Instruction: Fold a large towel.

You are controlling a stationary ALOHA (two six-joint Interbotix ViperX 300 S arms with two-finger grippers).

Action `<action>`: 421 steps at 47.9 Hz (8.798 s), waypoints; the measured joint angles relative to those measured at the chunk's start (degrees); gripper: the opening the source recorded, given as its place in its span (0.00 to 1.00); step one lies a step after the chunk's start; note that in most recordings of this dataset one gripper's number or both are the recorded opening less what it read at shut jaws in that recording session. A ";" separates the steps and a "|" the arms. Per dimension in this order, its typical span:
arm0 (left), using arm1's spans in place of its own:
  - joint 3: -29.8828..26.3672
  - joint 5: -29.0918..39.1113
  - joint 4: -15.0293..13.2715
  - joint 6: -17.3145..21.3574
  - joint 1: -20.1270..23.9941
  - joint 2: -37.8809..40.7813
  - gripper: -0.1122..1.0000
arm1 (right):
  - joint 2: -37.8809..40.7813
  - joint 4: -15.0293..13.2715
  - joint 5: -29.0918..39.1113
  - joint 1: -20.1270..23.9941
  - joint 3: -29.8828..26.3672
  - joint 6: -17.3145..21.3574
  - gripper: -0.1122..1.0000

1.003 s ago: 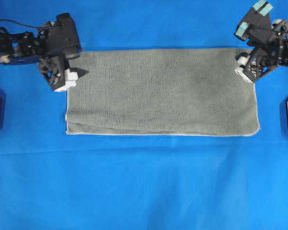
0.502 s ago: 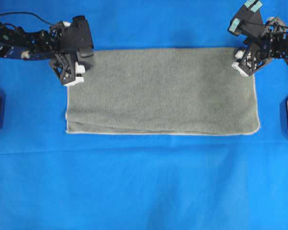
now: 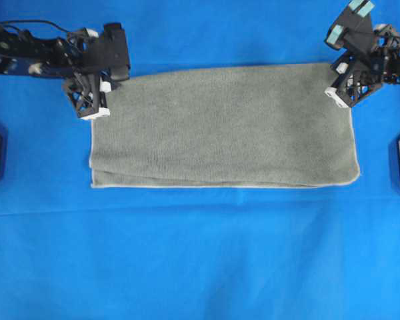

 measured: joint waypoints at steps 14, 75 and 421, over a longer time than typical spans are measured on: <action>-4.13 13.97 -0.09 -2.99 -1.32 -17.49 0.12 | -17.14 4.04 10.63 10.02 -2.72 0.00 0.11; -23.12 -10.90 0.09 -19.25 -44.82 -5.80 0.12 | 1.93 2.81 -8.53 -1.67 -33.84 0.88 0.11; 6.33 -31.11 -0.88 -23.82 -44.82 -14.68 0.68 | -6.86 11.60 1.76 52.03 -12.39 6.77 0.63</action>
